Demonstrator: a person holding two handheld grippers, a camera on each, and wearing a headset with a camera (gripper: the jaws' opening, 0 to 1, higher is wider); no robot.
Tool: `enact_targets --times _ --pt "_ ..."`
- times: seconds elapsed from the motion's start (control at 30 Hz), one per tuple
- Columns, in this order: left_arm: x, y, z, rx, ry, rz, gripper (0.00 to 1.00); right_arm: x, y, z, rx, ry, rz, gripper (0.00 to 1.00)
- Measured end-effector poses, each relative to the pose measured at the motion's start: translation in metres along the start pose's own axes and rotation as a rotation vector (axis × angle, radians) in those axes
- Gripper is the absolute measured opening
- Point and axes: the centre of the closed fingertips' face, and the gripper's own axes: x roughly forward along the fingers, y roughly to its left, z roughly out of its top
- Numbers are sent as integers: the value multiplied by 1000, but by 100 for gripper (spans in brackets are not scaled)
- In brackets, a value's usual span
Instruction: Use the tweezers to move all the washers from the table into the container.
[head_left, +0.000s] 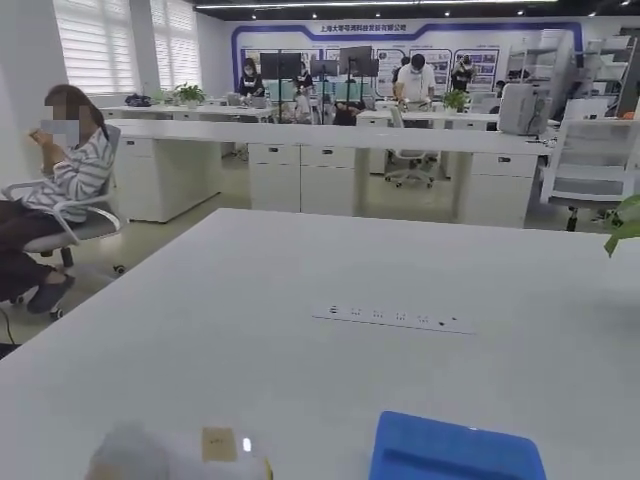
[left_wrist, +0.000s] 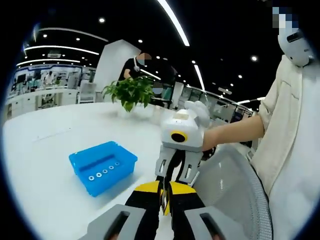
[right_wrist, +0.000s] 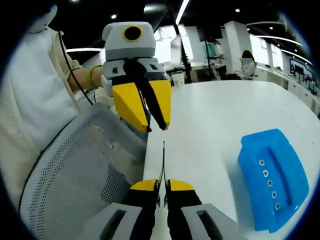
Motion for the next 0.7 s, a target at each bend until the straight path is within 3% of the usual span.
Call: enact_targets --times 0.07,0.37,0.47,0.7 --pt "4 0 -2 26 24 -3 5 0 1 0 -10 7 2 4" --pt "12 -2 0 58 48 -12 3 3 5 -4 -55 48 -3 4" --pt "13 -3 -3 68 67 -19 0 4 3 -8 -86 81 -21 4" --pt "12 -6 -14 103 137 -40 0 3 1 -12 -113 100 -50 3"
